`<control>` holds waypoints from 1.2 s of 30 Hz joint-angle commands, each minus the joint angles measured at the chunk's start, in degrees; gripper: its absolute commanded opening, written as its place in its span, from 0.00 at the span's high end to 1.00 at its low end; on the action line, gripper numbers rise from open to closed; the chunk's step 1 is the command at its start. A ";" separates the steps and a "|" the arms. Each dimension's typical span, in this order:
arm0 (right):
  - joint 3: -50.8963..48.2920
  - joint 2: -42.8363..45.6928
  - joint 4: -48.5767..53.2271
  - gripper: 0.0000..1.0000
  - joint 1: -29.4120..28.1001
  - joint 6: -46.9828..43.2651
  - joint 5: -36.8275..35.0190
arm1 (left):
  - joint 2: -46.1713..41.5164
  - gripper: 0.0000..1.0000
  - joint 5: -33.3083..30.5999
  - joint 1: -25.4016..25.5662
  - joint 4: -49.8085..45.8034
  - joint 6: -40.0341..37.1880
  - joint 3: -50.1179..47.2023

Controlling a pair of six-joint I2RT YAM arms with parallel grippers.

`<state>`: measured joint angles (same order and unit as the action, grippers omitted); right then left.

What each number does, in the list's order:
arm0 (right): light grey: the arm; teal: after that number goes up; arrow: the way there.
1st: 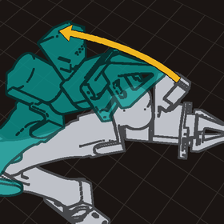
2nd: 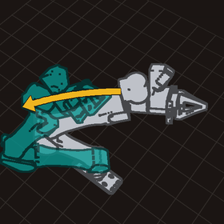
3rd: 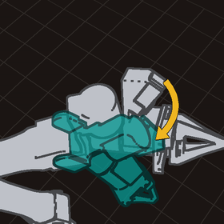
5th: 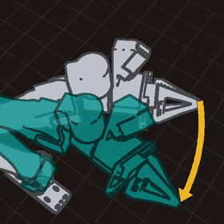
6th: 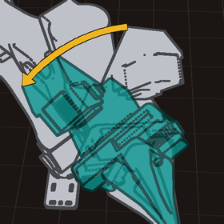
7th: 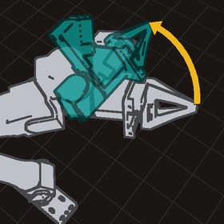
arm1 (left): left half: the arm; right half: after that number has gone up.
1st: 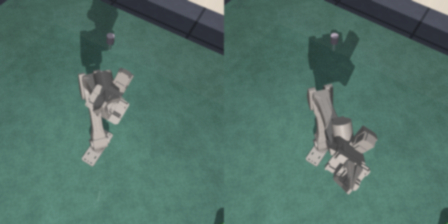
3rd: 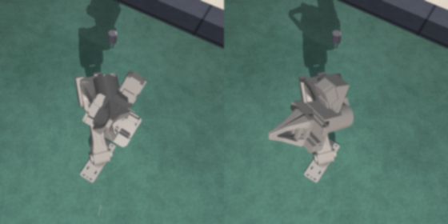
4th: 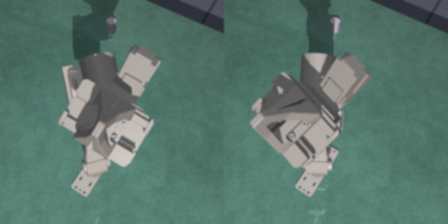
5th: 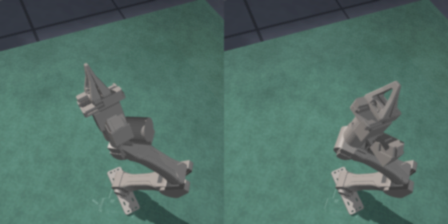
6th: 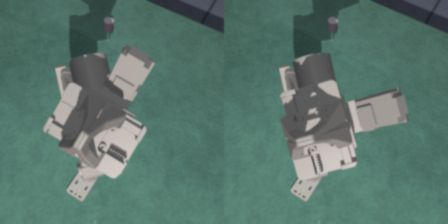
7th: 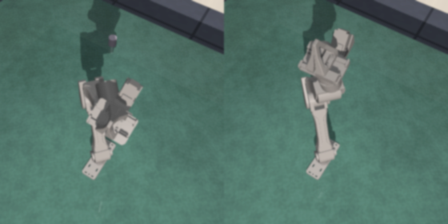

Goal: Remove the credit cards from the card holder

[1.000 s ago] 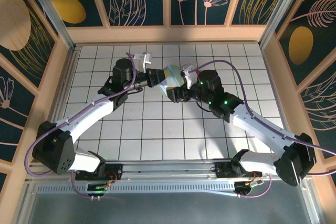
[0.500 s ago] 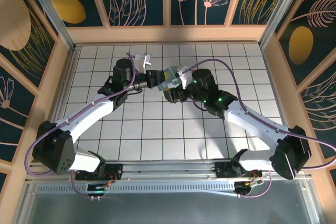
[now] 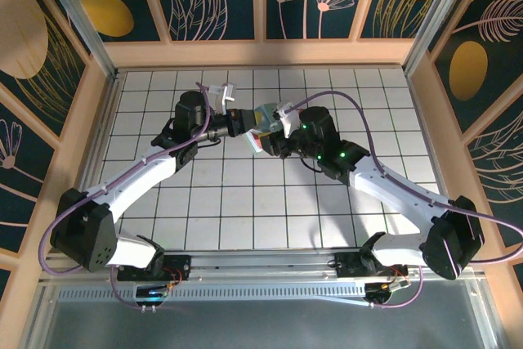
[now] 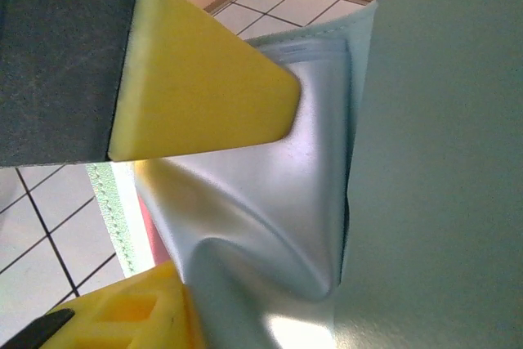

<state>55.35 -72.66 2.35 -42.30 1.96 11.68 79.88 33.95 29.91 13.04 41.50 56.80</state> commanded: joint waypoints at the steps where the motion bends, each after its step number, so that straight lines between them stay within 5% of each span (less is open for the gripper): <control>1: -1.09 0.15 -3.57 0.63 0.00 2.52 1.41 | -1.48 0.74 5.18 0.81 5.08 3.71 0.62; 5: -1.32 0.15 -4.59 0.68 -0.02 4.29 1.76 | -1.44 0.50 5.81 0.79 6.94 5.13 0.01; 14: -4.65 1.82 -9.54 0.75 0.96 9.75 1.87 | -2.34 0.26 5.80 0.81 13.55 8.67 -3.47; 36: -16.05 6.79 -32.26 0.74 8.28 29.60 12.27 | -1.98 0.66 8.10 0.80 14.96 4.74 -6.58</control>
<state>39.77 -67.26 -22.61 -34.83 28.67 22.74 78.63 38.94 30.24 27.22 48.53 50.78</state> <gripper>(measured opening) 0.261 0.354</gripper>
